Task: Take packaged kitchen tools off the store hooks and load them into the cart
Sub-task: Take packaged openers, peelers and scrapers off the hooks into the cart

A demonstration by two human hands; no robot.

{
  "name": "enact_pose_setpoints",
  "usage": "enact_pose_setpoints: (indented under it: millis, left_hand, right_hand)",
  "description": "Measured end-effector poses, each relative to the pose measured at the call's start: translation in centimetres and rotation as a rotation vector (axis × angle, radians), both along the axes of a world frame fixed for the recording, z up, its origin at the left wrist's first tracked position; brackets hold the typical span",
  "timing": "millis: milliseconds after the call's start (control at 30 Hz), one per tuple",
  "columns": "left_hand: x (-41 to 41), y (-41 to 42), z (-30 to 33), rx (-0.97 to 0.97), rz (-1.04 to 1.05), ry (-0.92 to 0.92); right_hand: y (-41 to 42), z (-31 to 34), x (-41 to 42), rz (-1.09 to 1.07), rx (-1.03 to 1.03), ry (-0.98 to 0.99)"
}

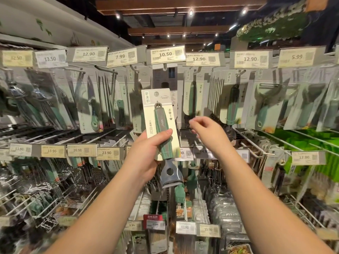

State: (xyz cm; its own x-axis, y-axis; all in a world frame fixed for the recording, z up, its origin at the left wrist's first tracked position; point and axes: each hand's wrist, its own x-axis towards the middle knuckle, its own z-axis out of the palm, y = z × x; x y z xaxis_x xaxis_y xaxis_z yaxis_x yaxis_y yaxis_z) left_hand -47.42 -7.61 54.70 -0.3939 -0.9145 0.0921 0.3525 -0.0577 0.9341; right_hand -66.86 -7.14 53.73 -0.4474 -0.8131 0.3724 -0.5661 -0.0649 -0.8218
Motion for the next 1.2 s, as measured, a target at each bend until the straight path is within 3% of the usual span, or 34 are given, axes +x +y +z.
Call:
enact_pose_setpoints:
  millis: [100, 233, 533, 900, 1200]
  left_hand:
    - [-1.7, 0.0, 0.1, -0.023, -0.039, -0.034]
    - [-4.7, 0.1, 1.1, -0.049, -0.124, -0.08]
    - [-9.7, -1.8, 2.8, -0.128, -0.146, -0.141]
    - [-10.5, -2.3, 3.0, -0.327, 0.151, -0.24]
    - [-12.8, -2.4, 2.9, -0.35, 0.221, -0.45]
  right_hand:
    - [4.4, -2.5, 1.2, 0.137, -0.027, -0.211]
    - [5.2, -3.4, 0.5, 0.157, -0.078, -0.265]
    - [4.0, -0.1, -1.7, 0.014, -0.145, -0.213]
    - [0.7, 2.1, -3.5, 0.008, -0.22, -0.208]
    - [-2.6, 1.5, -5.0, -0.088, -0.177, -0.12]
